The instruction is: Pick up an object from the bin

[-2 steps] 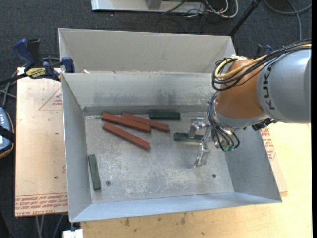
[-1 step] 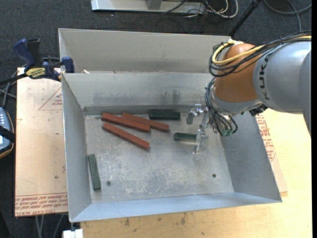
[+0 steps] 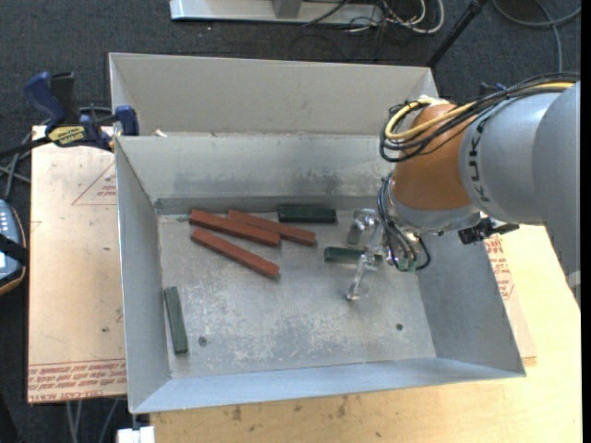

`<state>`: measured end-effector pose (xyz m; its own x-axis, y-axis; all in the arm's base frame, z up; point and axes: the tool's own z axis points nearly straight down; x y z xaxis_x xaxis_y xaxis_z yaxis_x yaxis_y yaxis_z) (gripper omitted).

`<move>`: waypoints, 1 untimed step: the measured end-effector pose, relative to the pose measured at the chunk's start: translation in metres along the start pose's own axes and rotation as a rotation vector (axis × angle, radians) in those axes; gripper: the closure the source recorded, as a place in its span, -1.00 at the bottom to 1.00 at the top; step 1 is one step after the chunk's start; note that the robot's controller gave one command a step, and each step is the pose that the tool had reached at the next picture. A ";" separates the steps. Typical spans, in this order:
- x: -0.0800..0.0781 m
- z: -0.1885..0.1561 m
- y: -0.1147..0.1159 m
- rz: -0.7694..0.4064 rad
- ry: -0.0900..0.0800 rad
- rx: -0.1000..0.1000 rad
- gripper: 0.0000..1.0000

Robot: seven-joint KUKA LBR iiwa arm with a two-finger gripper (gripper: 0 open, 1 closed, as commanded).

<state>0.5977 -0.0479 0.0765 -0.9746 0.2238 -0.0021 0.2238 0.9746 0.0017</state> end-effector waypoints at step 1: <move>-0.006 0.005 0.002 -0.100 -0.003 0.001 1.00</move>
Offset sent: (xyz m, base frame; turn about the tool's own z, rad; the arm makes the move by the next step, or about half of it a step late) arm 0.0000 0.0000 0.0000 0.0000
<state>0.6039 -0.0472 0.0718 -0.9921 0.1250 -0.0049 0.1250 0.9922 0.0006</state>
